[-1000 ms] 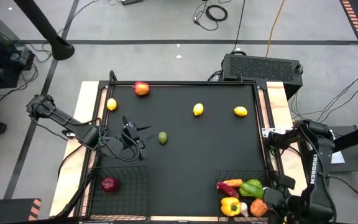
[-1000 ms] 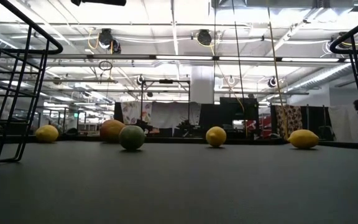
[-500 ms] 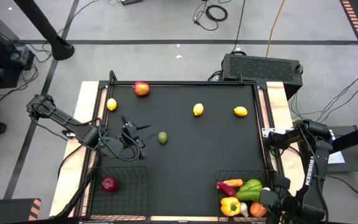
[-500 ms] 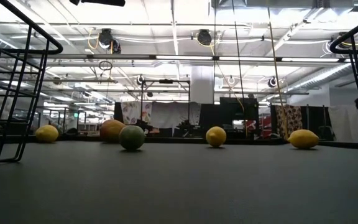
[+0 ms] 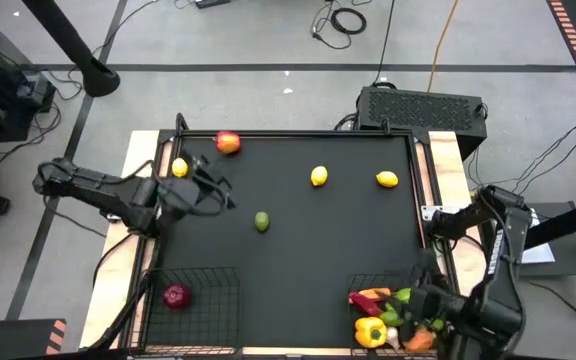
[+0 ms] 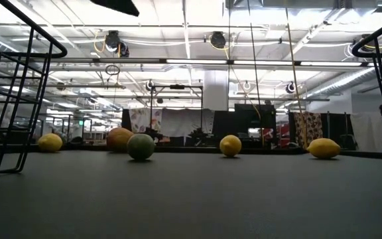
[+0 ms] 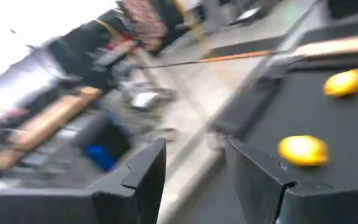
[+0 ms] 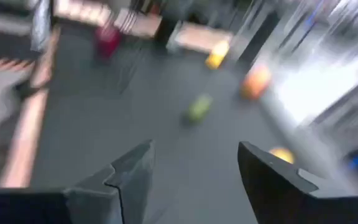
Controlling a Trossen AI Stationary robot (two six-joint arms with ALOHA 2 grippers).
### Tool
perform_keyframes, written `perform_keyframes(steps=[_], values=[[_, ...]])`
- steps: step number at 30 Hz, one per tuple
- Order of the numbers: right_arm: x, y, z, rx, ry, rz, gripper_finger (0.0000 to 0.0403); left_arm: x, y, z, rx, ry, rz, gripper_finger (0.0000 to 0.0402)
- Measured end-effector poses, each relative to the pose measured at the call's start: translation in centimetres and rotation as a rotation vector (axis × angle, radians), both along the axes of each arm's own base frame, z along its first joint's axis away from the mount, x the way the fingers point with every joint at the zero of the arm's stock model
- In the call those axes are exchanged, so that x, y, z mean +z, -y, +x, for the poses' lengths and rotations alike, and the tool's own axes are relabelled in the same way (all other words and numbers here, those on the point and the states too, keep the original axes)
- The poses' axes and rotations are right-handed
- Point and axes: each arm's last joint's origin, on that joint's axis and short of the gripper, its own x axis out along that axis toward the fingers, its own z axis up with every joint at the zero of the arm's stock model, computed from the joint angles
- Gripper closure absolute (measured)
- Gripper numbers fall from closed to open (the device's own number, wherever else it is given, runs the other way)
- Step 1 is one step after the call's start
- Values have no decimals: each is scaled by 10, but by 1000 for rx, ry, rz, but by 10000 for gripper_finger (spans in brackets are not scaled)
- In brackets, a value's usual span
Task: Sort produce into baskets
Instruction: Put the red apple into the left wire basket
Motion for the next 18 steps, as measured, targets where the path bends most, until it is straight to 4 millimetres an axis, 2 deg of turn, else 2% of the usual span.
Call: perform_keyframes(steps=[4,8,10,13,15,18], values=[[10,23,24,-39,45,-236,193,4,-14,-3,75,-156,138,226],[15,59,53,-164,-33,-286,197,2,-17,-3,92,-168,134,226],[13,74,68,-216,-100,-297,197,2,-26,-3,136,-174,133,226],[10,96,89,-297,-159,-319,197,2,-48,-8,212,-191,108,226],[8,109,100,-342,-187,-342,197,6,-66,-15,181,-185,35,226],[2,129,117,-402,-251,-383,197,0,-96,-26,141,-224,-103,226]])
